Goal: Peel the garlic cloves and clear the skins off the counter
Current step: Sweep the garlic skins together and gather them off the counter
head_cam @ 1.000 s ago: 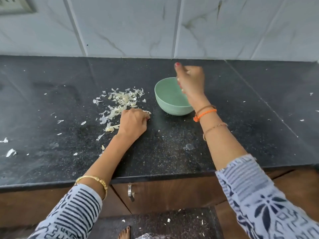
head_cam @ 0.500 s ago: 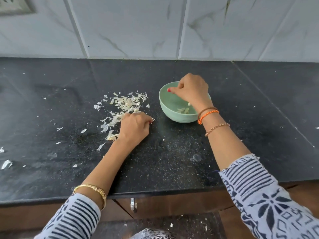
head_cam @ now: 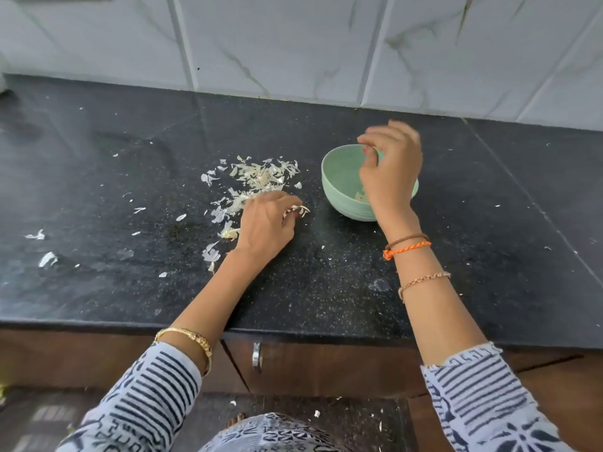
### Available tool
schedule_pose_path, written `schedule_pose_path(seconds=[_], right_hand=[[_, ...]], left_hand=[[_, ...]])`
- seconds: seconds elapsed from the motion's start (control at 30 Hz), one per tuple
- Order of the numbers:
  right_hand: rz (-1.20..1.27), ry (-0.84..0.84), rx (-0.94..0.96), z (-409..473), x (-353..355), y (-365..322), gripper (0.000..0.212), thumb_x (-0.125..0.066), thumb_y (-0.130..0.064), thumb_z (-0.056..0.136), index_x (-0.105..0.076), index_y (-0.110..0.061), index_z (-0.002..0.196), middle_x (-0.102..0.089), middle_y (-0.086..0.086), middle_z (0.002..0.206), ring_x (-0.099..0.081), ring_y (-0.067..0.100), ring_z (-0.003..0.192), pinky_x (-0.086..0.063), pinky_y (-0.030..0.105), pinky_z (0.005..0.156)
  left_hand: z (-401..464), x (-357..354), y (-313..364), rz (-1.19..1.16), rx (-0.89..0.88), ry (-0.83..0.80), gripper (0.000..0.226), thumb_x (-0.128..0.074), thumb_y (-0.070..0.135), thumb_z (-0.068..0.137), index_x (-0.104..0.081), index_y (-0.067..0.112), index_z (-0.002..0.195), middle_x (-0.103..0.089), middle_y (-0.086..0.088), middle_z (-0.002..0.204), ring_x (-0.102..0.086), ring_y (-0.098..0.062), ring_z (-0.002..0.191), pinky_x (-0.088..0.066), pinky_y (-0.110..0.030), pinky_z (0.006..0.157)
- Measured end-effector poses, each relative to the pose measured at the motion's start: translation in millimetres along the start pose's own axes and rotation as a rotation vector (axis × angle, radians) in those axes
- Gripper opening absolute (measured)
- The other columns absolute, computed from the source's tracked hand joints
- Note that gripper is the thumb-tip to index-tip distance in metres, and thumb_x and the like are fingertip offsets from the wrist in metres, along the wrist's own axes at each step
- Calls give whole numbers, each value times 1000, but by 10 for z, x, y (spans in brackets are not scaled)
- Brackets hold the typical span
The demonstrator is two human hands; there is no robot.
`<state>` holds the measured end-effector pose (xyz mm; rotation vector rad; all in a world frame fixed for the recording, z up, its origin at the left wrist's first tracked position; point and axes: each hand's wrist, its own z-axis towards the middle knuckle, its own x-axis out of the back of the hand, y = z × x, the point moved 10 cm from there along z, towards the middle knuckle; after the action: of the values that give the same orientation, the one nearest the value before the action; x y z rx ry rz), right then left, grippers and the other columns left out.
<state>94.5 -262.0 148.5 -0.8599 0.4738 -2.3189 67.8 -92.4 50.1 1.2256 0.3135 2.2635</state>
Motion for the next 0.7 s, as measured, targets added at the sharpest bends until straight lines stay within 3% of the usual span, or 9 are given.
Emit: schedule_pose_path(seconds=[0.1,0.2,0.23,0.3,0.4,0.53,0.7], right_hand=[[164,65,145,-314,36,-418,26,-52,13,76,-72,1,88,-70,15,99,-65,26,94,-41,12,83],[281,-160,220,-703,-298,-746,19,-54,-8,89,-68,0,98,-72,11,85,-66,23,77,-54,29,71],[249,-249,231,-853,-450,-802,20,-54,-12,89,-69,-1,97,-71,11,87,-65,27,84,-53,34,78],[184,-428,196,-1130,-769,-812,27,-54,-17,87,-67,-2,106,-68,13,108,-55,34,112,-36,37,102],[142,-608,122,-1410,-1049,-787,44,-57,-24,90,-54,-3,128,-47,15,139,-30,33,136,-19,36,113],[121,-671,147,-1533,-1147,-899,50,-54,-28,93,-44,-5,137,-34,10,149,-17,26,142,-7,29,115],[82,-672,193,-1542,-1291,-978,48,-53,-28,93,-45,-7,136,-37,9,147,-16,26,142,-7,29,114]], left_hand=[[-118,287,-149,40,98,158,20,-62,-2,75,-71,3,92,-66,-18,104,-61,-39,88,-50,-46,77],[-304,617,-382,143,231,289,21,-60,4,77,-71,3,95,-59,-21,119,-56,-41,103,-45,-45,82],[-393,725,-481,174,292,324,20,-60,4,79,-70,3,96,-55,-21,124,-54,-42,107,-43,-43,83],[-584,931,-670,224,418,360,22,-57,8,83,-67,2,102,-46,-22,134,-46,-43,118,-38,-43,90],[-856,1173,-989,331,584,326,35,-51,20,92,-56,0,120,-30,-22,146,-28,-40,134,-24,-42,106],[-1261,1641,-1575,439,853,340,54,-45,30,96,-33,-3,137,-14,-22,153,-8,-37,142,-6,-39,113],[-1461,1823,-2185,380,1133,210,67,-36,40,98,-20,-9,141,-7,-28,152,-3,-37,142,-2,-44,115]])
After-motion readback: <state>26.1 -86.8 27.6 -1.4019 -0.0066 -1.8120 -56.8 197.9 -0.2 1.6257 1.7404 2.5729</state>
